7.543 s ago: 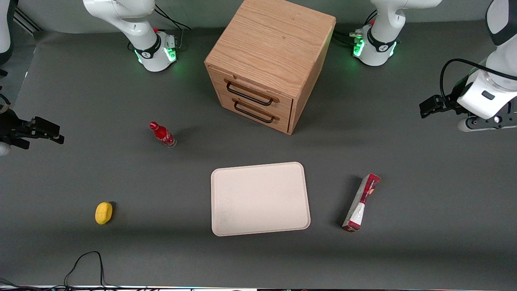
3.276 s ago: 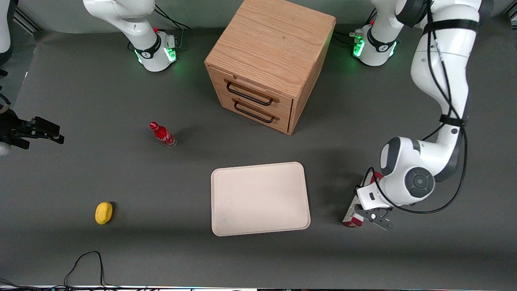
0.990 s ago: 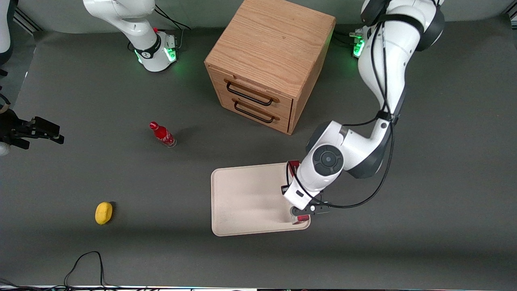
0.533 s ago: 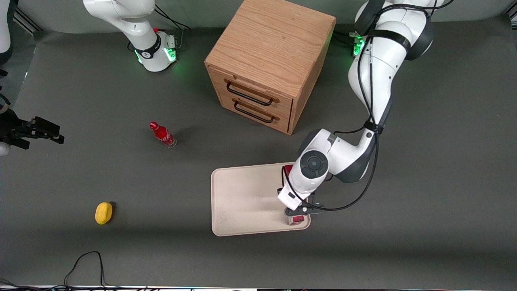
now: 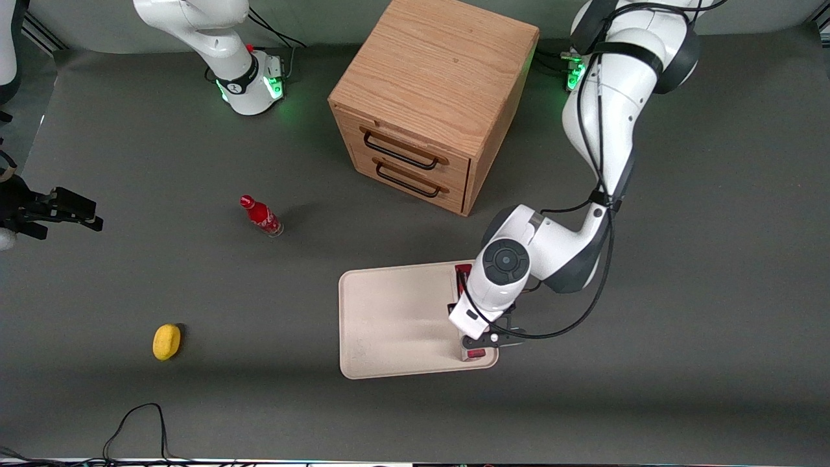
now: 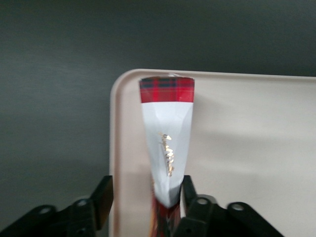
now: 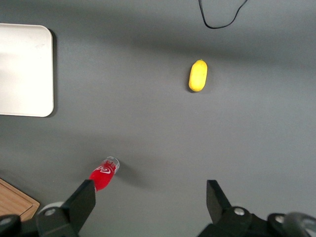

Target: Place red cookie box on tray

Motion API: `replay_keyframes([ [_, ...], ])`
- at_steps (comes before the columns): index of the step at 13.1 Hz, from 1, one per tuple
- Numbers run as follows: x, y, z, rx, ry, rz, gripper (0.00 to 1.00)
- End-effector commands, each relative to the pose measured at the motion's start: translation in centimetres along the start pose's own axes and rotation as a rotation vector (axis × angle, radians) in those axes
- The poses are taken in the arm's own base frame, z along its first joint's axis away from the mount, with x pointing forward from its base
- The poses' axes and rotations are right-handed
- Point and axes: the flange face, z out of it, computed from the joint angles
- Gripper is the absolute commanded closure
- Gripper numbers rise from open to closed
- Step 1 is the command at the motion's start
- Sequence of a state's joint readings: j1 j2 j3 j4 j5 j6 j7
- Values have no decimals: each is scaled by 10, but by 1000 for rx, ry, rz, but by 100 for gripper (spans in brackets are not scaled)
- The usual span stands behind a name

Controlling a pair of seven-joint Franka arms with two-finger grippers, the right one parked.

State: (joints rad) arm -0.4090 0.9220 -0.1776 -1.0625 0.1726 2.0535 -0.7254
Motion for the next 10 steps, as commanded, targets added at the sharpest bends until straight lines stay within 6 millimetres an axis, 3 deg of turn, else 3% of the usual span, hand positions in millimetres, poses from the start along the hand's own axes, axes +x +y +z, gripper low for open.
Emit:
replay_keyframes([
  [1,-2,-46,-91,74,-7,23,0],
  [3,-2,-102,-137,80,-15,79,0],
  [7,-48,-174,-197,114,-19,111,0],
  [10,-60,-274,-223,33,-76,169,0],
])
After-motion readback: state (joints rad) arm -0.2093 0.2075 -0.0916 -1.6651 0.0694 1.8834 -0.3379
